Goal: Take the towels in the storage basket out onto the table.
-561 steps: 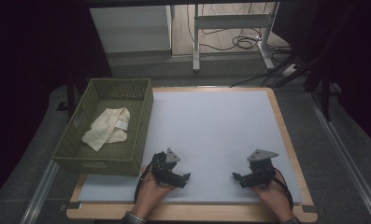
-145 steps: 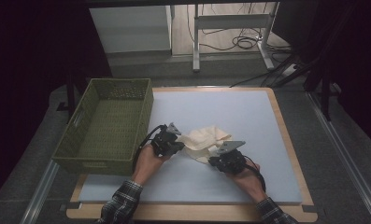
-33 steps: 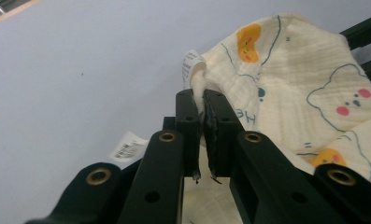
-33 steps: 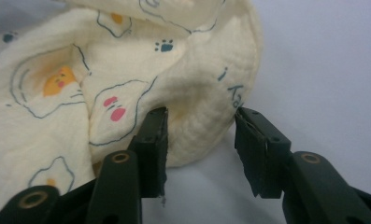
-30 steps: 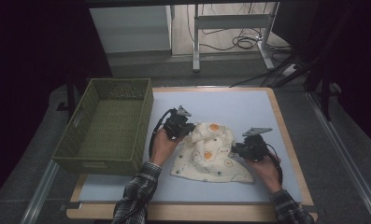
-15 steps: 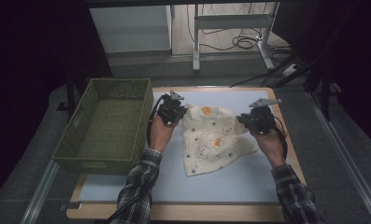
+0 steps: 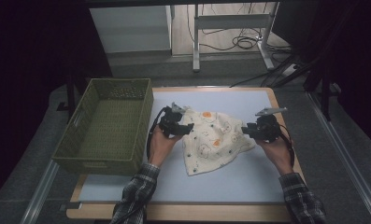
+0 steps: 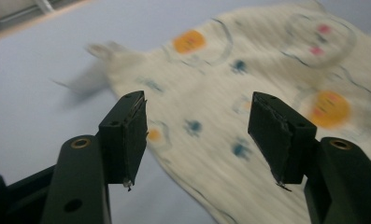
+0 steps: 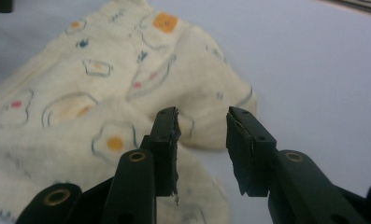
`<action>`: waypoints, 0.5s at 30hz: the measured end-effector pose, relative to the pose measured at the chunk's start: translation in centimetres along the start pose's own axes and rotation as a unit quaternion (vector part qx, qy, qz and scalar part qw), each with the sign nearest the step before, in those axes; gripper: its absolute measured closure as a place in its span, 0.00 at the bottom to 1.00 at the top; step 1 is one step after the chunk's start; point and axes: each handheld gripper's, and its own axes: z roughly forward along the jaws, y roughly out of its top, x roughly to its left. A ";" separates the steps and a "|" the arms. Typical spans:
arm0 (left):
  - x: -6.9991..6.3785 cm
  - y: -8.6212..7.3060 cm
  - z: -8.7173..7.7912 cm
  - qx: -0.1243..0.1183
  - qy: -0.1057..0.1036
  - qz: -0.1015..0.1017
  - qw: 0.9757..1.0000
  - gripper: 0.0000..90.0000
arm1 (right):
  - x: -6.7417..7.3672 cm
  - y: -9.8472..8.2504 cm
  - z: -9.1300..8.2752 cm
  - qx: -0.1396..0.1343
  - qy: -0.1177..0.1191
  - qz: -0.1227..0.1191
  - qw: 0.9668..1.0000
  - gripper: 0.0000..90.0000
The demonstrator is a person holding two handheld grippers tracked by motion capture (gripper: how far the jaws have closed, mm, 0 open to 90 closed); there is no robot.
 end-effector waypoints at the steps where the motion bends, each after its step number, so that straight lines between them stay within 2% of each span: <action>1: -0.5 -0.6 -0.2 0.003 -0.011 0.003 1.000 0.41 | -0.1 -0.5 -0.1 0.001 0.001 0.002 1.000 0.71; 3: -1.3 -1.6 -0.8 0.004 -0.023 0.010 1.000 0.41 | -0.4 -1.5 -0.3 0.003 0.006 0.006 1.000 0.71; 4: -1.9 -2.5 -1.3 0.004 -0.039 0.017 0.999 0.42 | -0.5 -2.0 -0.4 0.006 0.008 0.009 1.000 0.71; 6: -3.0 -3.9 -1.9 0.007 -0.054 0.028 0.998 0.43 | -0.8 -3.1 -0.6 0.011 0.009 0.011 1.000 0.69; 7: -3.4 -4.4 -2.2 0.008 -0.061 0.034 0.998 0.46 | -1.0 -3.9 -0.6 0.015 0.008 0.014 1.000 0.67; 11: -5.5 -7.3 -2.8 0.015 -0.094 0.049 0.994 0.48 | -1.4 -5.0 -0.1 0.018 0.012 0.024 0.999 0.67; 14: -6.6 -8.5 -2.6 0.020 -0.106 0.062 0.992 0.49 | -1.5 -5.5 0.7 0.020 0.013 0.023 0.999 0.67; 15: -6.9 -8.8 -2.5 0.023 -0.103 0.068 0.992 0.49 | -1.4 -5.6 1.0 0.023 0.012 0.022 0.999 0.67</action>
